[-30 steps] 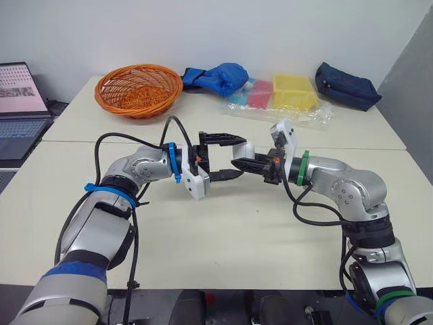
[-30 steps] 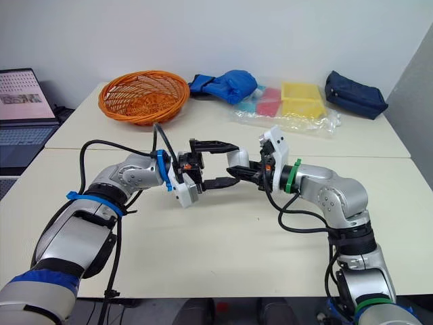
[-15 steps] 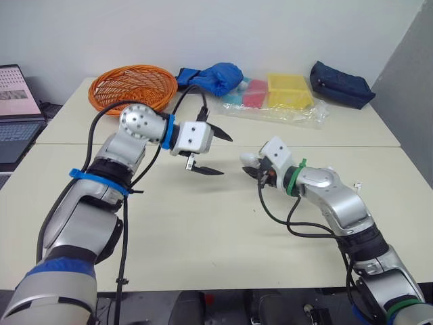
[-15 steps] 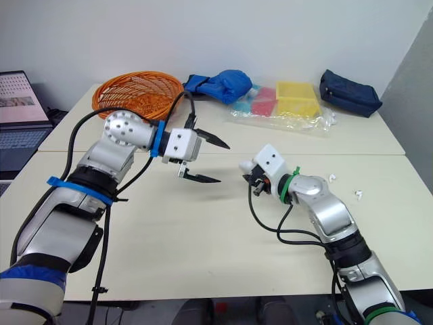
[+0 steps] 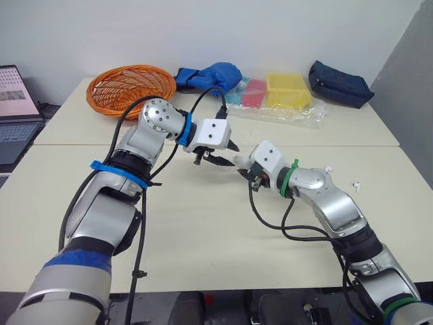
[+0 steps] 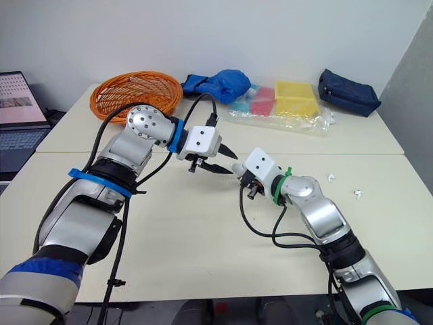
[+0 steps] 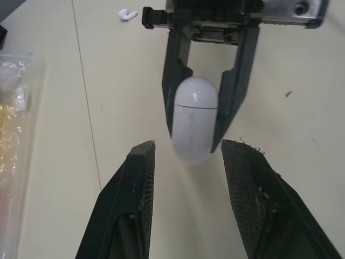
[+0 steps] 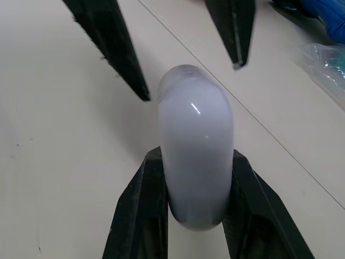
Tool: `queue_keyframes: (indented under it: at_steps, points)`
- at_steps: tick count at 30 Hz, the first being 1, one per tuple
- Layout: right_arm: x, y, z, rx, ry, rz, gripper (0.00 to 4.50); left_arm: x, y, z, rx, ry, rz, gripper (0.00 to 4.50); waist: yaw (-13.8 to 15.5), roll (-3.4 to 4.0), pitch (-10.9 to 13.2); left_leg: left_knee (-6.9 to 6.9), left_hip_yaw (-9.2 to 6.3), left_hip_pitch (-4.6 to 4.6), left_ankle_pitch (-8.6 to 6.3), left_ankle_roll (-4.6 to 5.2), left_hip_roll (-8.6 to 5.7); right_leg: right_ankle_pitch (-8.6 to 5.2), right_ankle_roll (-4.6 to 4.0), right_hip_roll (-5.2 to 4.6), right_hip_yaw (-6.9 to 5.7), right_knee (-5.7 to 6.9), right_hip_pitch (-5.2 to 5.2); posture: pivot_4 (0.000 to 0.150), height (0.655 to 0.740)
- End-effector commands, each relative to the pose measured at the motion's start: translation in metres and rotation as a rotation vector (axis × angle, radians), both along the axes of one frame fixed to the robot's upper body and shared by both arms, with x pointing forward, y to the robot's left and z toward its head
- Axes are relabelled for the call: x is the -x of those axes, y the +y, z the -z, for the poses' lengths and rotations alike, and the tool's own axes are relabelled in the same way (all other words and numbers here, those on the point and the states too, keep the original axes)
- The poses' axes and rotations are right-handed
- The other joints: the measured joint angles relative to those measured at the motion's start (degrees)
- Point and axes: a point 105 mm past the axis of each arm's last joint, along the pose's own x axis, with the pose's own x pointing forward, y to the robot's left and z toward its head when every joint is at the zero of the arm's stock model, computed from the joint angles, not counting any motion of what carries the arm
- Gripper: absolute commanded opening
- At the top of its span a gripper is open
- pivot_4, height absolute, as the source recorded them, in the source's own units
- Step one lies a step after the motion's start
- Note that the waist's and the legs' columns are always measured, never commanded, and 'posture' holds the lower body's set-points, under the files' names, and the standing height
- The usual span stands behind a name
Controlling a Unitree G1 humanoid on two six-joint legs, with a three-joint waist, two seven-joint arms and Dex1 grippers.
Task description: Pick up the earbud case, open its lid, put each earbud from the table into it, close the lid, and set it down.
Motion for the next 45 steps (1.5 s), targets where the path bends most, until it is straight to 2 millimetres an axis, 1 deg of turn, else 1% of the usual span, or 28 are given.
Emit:
queue_keyframes:
  at_steps: [1,11,21,24,26,40,43,44,45]
  points:
    - [0.004,0.007,-0.023,-0.008,-0.083,-0.032,0.88,0.0,-0.004,-0.014,0.027,-0.042,0.021,1.96,0.0,0.0,0.0,0.0,0.0,0.0,0.0,0.0,0.0,0.0,0.0,0.0,0.0,0.0,0.0,0.15,0.74]
    - [0.006,0.014,-0.028,0.011,-0.113,-0.057,0.88,0.001,-0.003,-0.008,-0.014,-0.053,0.031,1.96,0.0,0.0,0.0,0.0,-0.01,0.0,0.0,0.0,0.0,0.0,0.0,0.0,-0.01,0.01,0.0,0.15,0.74]
    - [0.005,0.013,-0.028,0.018,-0.123,-0.057,0.88,0.001,-0.005,-0.006,-0.018,-0.054,0.031,1.96,0.0,0.0,0.0,0.01,-0.01,0.0,0.0,0.0,0.01,0.0,0.0,0.0,-0.01,0.01,0.0,0.15,0.74]
    - [0.005,0.015,-0.029,0.015,-0.128,-0.061,0.88,0.002,-0.005,-0.005,-0.018,-0.04,0.033,1.41,0.0,0.0,0.0,0.01,-0.01,0.0,0.0,0.0,0.01,0.0,0.0,0.0,-0.01,0.01,0.0,0.15,0.74]
    - [0.005,0.016,-0.029,0.018,-0.128,-0.063,0.88,0.002,-0.004,-0.004,-0.018,-0.031,0.034,0.78,0.0,0.0,0.0,0.01,-0.01,0.0,0.0,0.0,0.01,0.0,0.0,0.0,-0.01,0.02,0.0,0.15,0.74]
    - [0.002,0.012,-0.03,0.044,-0.142,-0.06,0.88,0.004,-0.002,-0.001,-0.017,-0.015,0.035,0.74,0.0,0.0,0.0,0.01,-0.01,0.0,0.0,0.0,0.0,0.0,0.0,0.0,-0.01,0.02,0.0,0.15,0.74]
    - [0.002,0.009,-0.03,0.064,-0.161,-0.076,0.88,0.003,-0.003,-0.002,0.032,0.024,0.007,0.74,0.0,0.0,0.0,0.01,-0.01,0.0,0.0,0.0,0.0,0.0,0.0,0.0,-0.01,0.02,0.0,0.15,0.74]
    - [0.003,0.007,-0.029,0.07,-0.155,-0.087,1.44,0.003,-0.002,-0.002,0.056,0.05,-0.009,0.74,0.0,0.0,0.0,0.01,-0.01,0.0,0.0,0.0,0.0,0.0,0.0,0.0,-0.01,0.02,0.0,0.15,0.74]
    - [0.004,0.005,-0.028,0.073,-0.15,-0.094,1.63,0.003,-0.001,-0.002,0.07,0.067,-0.019,0.74,0.0,0.0,0.0,0.01,-0.01,0.0,0.0,0.0,0.0,0.0,0.0,0.0,-0.01,0.02,0.0,0.15,0.74]
